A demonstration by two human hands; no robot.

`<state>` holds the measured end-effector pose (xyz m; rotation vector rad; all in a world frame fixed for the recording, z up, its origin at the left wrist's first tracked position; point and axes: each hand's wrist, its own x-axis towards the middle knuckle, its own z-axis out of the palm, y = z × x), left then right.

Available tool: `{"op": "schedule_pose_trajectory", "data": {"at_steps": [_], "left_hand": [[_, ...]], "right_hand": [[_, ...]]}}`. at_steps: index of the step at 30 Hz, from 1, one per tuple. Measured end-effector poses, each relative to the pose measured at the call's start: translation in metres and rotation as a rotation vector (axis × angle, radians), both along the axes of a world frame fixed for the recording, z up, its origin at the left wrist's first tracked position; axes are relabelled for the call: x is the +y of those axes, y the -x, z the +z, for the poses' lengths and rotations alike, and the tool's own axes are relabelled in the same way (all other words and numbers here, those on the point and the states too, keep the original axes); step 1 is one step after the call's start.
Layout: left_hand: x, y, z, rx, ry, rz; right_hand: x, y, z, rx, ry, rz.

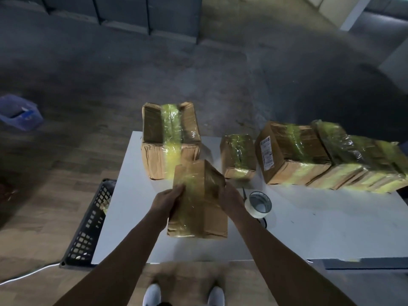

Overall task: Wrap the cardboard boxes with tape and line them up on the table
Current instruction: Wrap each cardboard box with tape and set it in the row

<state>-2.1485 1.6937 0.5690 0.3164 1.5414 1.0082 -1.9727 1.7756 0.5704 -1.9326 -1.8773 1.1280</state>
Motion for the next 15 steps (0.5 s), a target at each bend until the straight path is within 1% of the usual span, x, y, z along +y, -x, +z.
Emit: {"op": "schedule_pose_trajectory", "data": {"at_steps": [2,4,5,6,7,8,11,15], "left_hand": [[0.009,-0.013,0.001,0.266,-0.036,0.006],[0.016,-0.019,0.003,0.472,-0.015,-0.016],[0.017,-0.02,0.004,0.511,0.001,-0.022],[0.018,-0.021,0.003,0.52,0.009,-0.024],[0.018,-0.022,0.002,0.519,0.012,-0.025],[0.018,-0.024,0.0,0.527,0.014,-0.035],[0.02,-0.028,-0.005,0.592,0.006,-0.101],[0.03,-0.033,-0.007,0.652,0.009,-0.192]], "right_hand": [[0.0,0.008,0.002,0.046,0.097,-0.001],[-0.001,0.015,0.01,0.229,0.162,-0.055],[-0.002,0.017,0.012,0.283,0.176,-0.045],[-0.002,0.02,0.014,0.261,0.16,0.032],[-0.003,0.021,0.012,0.199,0.135,0.111],[-0.004,0.021,0.008,0.161,0.128,0.115],[-0.009,0.018,0.003,0.152,0.138,0.043],[-0.009,0.005,-0.003,0.182,0.161,0.073]]}}
